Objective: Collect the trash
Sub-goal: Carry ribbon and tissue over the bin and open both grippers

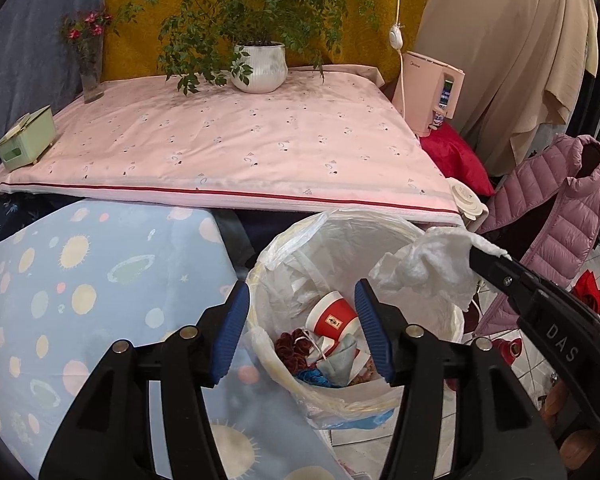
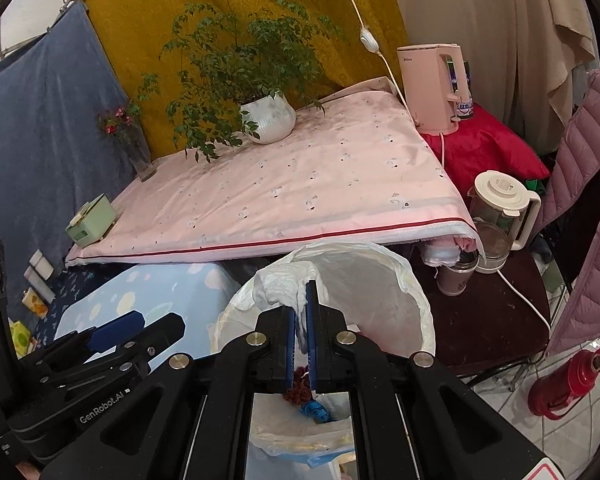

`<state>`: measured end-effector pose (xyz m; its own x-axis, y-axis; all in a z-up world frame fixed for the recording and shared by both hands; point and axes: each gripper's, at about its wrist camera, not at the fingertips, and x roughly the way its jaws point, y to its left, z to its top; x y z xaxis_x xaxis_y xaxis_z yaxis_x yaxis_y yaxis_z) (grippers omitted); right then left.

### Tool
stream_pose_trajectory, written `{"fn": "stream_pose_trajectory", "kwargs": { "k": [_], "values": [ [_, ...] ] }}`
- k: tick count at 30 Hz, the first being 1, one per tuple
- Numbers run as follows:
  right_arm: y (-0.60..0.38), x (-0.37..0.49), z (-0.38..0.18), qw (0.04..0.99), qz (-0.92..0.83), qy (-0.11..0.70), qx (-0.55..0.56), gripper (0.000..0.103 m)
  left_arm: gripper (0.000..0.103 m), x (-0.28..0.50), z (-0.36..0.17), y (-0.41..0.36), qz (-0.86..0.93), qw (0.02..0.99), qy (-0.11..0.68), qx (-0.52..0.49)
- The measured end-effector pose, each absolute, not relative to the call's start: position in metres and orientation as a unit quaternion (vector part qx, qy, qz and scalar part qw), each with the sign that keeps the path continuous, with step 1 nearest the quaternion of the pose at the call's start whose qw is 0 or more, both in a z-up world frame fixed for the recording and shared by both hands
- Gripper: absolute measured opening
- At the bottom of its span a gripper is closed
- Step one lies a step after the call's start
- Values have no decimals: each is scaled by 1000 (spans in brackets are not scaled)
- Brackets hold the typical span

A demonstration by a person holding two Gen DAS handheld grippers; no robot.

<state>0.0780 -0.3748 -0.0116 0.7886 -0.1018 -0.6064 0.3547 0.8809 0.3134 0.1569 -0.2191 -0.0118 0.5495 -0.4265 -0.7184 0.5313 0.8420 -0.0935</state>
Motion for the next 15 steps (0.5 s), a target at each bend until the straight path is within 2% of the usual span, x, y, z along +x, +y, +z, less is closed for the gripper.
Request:
{"fn": "stream_pose_trajectory", "kwargs": {
  "k": [6,10,15],
  "values": [
    [-369,89,-17,920,-118,310,208,5,53,162,-18,-211,-260,879,394,69],
    [-363,96,-18,919,-115,315,207,13,60,162,-19,-204,-249,883,392,71],
    [-355,101,-16,920,-109,318,200,14,60,164,-20,-194,-242,885,393,67]
  ]
}}
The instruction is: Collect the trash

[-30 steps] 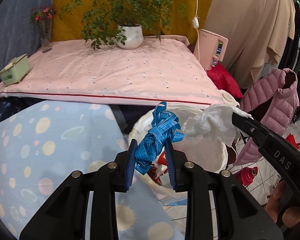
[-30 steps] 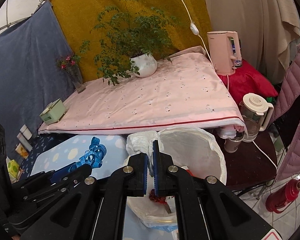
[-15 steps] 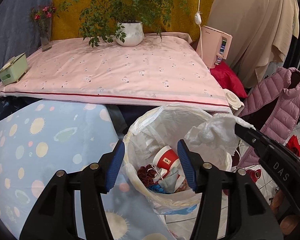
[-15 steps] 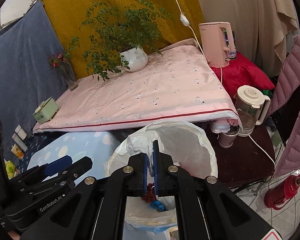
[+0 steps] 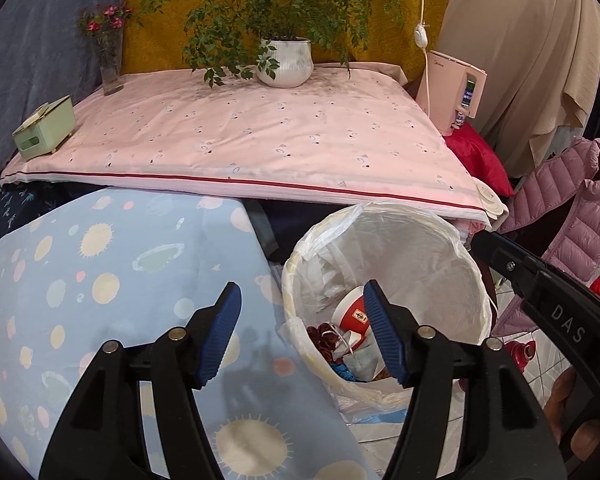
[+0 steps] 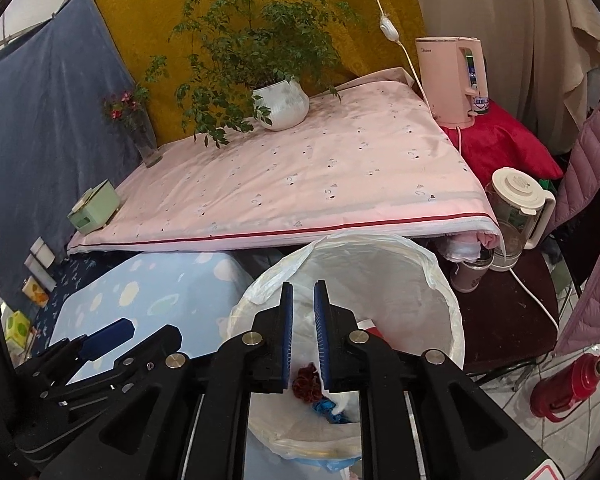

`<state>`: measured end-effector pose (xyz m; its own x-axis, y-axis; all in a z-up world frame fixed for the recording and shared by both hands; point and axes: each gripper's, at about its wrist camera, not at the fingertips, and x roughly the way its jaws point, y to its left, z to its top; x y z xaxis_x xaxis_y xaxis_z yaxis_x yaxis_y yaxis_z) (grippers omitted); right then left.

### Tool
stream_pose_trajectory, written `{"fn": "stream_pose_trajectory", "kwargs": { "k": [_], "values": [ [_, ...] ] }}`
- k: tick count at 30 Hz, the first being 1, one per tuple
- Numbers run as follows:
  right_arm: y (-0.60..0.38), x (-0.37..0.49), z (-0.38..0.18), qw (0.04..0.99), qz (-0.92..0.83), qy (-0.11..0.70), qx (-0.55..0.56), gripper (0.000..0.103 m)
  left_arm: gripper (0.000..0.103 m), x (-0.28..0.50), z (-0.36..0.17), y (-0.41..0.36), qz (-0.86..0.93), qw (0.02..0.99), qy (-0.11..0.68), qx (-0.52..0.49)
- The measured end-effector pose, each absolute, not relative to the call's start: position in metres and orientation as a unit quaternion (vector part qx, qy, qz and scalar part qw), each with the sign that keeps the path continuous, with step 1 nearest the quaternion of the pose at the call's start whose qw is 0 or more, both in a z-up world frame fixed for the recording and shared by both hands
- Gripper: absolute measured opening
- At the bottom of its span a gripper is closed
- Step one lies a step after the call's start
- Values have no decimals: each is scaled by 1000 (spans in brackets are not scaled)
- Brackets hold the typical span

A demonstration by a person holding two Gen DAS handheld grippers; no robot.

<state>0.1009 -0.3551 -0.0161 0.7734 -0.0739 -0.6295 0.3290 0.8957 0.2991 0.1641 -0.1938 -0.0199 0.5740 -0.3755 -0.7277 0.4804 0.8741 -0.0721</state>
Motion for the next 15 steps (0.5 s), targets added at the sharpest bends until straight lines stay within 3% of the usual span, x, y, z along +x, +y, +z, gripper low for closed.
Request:
{"fn": "stream_pose_trajectory", "kwargs": {
  "k": [5,10,12,15],
  "values": [
    [-349,101,-13,922,-105,318,195,25,61,163,-22,-185,-235,887,393,64],
    [-341,99,-11,923,-108,322,181,27,62,161,-25,-176,-227,888,395,62],
    [-337,98,-11,923,-111,325,175,28,69,158,-26,-172,-220,890,393,61],
    [-330,96,-13,922,-113,332,164,33,70,153,-27,-164,-213,895,389,61]
  ]
}}
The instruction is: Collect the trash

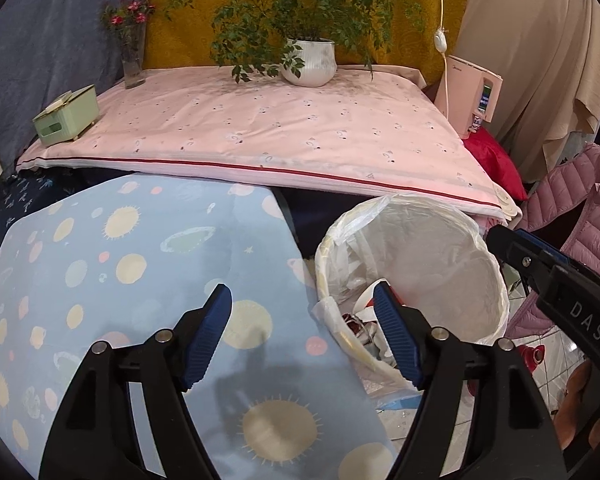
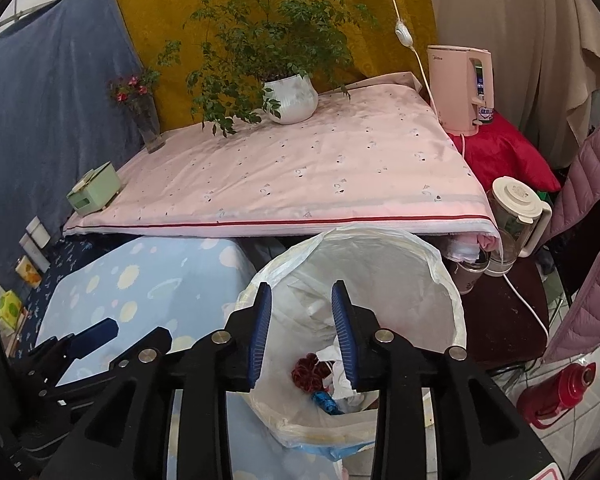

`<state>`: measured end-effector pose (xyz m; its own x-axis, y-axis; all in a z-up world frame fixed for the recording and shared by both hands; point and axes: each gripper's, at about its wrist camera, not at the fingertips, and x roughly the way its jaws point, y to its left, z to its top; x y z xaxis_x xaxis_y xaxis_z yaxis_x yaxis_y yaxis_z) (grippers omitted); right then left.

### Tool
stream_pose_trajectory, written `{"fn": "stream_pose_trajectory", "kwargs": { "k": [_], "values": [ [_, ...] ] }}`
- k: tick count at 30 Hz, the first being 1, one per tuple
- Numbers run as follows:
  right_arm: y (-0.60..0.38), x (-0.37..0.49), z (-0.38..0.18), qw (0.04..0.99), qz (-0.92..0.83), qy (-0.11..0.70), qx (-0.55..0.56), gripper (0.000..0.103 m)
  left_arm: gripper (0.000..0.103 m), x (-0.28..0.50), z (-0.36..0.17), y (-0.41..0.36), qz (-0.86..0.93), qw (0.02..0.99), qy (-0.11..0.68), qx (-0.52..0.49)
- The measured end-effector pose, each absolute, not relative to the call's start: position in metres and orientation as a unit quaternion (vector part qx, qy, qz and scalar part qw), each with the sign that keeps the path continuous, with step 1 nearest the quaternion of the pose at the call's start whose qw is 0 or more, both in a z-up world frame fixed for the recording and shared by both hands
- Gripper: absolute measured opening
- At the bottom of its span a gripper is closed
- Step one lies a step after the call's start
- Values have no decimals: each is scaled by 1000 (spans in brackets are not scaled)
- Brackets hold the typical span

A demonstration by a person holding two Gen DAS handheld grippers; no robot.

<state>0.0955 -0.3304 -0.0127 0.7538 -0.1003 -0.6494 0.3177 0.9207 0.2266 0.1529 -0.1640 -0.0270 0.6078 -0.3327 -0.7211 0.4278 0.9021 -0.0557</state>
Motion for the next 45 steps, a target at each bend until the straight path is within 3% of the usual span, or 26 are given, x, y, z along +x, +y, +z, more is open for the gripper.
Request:
{"fn": "stream_pose_trajectory", "kwargs": {
  "k": [12,20,22,25,34,35,45],
  "values": [
    [-297,76,-22,919,-143,351,105,49,73,135,-37,-129,-161,900,400,62],
    [-285,62,-20,919,-162,348,85,68,73,128,-36,-107,-126,903,406,54],
    [-283,58,-20,919,-165,348,84,73,84,125,-36,-104,-119,906,402,61],
    [-279,52,-21,919,-162,350,82,86,86,119,-36,-101,-116,909,396,65],
    [-260,40,-23,923,-159,347,56,91,88,112,-38,-95,-122,905,403,55],
    [-260,39,-22,922,-163,346,55,98,89,111,-38,-94,-121,906,402,55],
    [-261,31,-23,919,-172,348,65,96,93,103,-36,-95,-119,910,394,53]
  ]
}}
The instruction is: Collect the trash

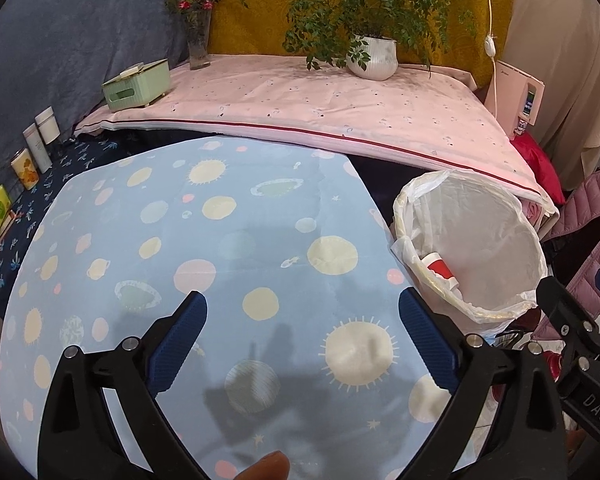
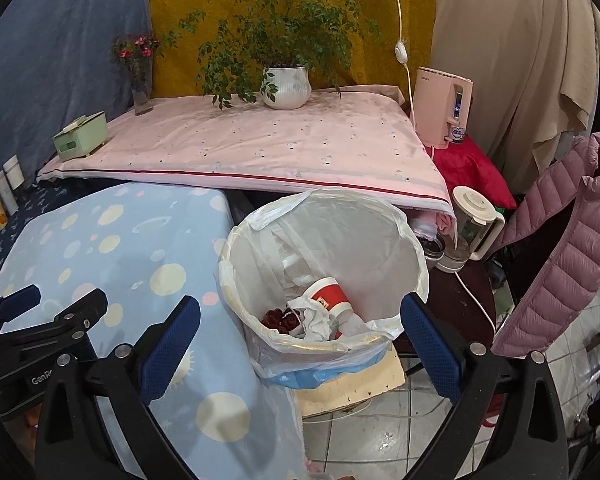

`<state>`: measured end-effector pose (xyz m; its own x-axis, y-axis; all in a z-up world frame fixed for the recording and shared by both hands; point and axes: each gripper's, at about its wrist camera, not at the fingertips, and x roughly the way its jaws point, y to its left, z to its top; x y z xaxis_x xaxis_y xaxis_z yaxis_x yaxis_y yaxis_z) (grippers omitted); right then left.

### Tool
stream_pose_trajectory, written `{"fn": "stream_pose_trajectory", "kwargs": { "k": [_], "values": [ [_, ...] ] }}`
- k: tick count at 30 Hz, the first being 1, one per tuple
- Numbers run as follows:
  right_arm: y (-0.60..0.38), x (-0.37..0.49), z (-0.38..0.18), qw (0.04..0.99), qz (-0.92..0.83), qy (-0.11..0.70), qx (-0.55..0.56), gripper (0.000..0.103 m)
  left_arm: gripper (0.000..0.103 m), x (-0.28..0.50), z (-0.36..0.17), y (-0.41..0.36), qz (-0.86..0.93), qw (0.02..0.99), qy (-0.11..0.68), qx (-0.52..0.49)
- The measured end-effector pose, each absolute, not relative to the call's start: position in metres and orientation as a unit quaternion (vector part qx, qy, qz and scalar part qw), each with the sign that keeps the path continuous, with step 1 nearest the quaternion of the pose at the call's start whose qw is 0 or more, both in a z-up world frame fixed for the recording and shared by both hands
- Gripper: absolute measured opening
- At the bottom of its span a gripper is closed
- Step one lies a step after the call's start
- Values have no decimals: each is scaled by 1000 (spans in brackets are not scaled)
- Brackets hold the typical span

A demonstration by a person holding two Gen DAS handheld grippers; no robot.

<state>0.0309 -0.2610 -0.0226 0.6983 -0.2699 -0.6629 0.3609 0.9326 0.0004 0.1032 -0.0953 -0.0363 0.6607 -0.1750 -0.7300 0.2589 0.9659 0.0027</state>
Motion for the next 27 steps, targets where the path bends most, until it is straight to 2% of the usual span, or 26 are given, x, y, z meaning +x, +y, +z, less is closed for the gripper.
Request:
{"fn": "stream_pose_trajectory", "kwargs": {
  "k": [27],
  "values": [
    [-264,17,-29,914,-186,354,65,96,93,92,-33,-107,-117,915,382,62]
  ]
}}
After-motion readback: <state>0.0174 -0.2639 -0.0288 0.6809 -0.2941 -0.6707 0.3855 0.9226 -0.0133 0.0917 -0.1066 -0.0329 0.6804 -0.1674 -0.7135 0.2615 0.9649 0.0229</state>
